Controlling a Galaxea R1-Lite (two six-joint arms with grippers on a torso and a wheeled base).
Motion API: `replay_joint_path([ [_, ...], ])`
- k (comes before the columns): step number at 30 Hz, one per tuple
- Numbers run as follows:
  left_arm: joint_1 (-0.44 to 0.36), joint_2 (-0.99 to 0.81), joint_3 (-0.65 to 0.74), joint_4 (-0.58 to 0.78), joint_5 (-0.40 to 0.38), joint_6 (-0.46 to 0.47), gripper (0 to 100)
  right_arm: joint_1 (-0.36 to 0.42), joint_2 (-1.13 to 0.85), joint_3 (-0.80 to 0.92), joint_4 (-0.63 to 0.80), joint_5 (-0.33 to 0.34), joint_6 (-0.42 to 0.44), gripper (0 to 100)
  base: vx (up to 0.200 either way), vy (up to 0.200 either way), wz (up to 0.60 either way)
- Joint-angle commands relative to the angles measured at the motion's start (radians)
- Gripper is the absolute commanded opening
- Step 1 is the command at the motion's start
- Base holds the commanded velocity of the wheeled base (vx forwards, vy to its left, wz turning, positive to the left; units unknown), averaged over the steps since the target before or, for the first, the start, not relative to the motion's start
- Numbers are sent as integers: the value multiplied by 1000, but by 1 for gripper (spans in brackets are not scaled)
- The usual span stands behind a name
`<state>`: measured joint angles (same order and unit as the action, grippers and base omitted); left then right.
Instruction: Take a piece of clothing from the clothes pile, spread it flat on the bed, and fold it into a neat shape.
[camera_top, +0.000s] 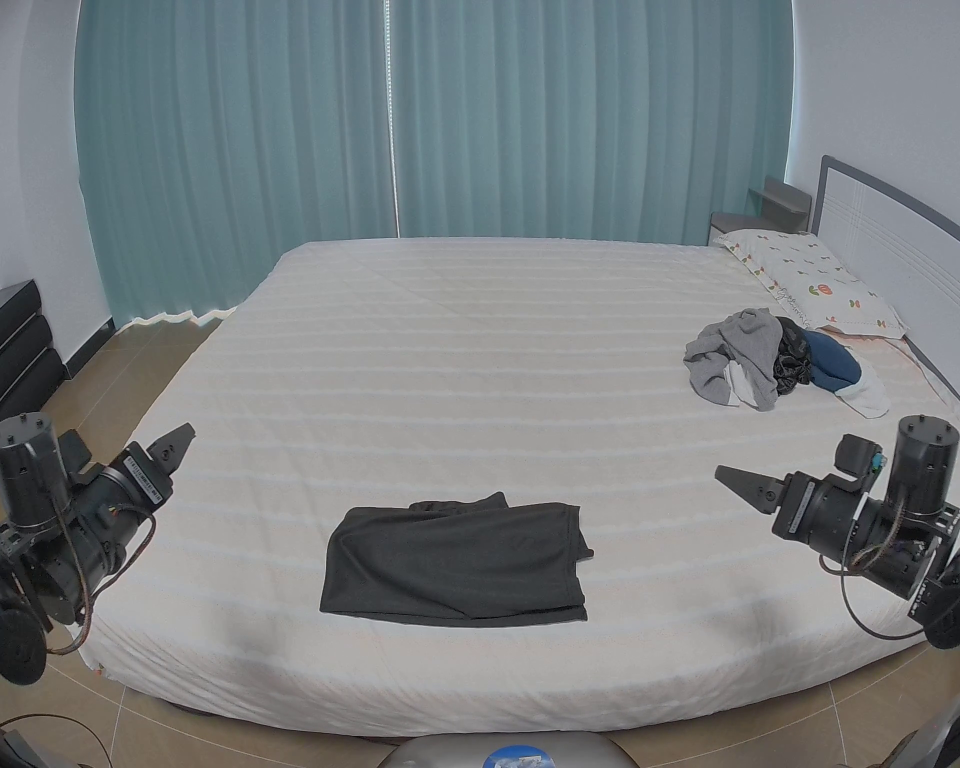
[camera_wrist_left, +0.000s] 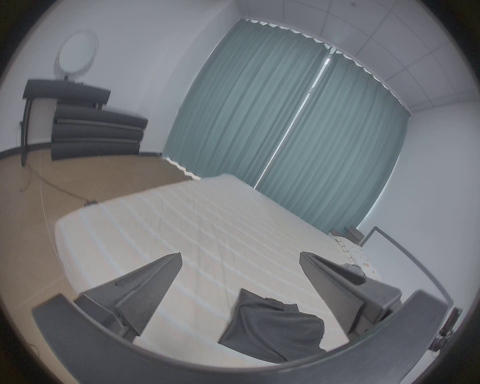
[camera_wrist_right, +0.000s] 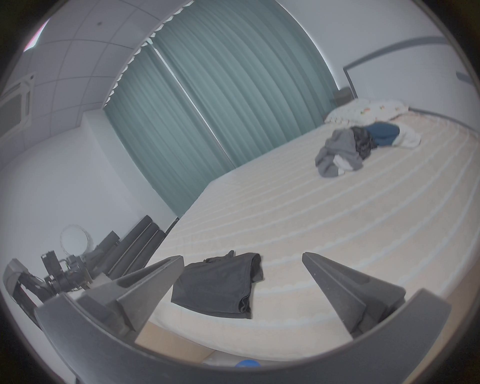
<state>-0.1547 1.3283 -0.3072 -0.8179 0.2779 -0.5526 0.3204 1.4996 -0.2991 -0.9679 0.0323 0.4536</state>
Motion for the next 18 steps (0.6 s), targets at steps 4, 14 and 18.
replay_joint_path([
  [4,0,-363,39,154,89,145,100,-46,-289,156,1,-31,-133,100,0,0,0],
  [14,18,-773,28,474,133,307,100,-121,-639,207,267,-28,-216,100,0,0,0],
  [18,24,-864,27,546,136,352,100,-126,-780,186,436,-28,-256,100,0,0,0],
])
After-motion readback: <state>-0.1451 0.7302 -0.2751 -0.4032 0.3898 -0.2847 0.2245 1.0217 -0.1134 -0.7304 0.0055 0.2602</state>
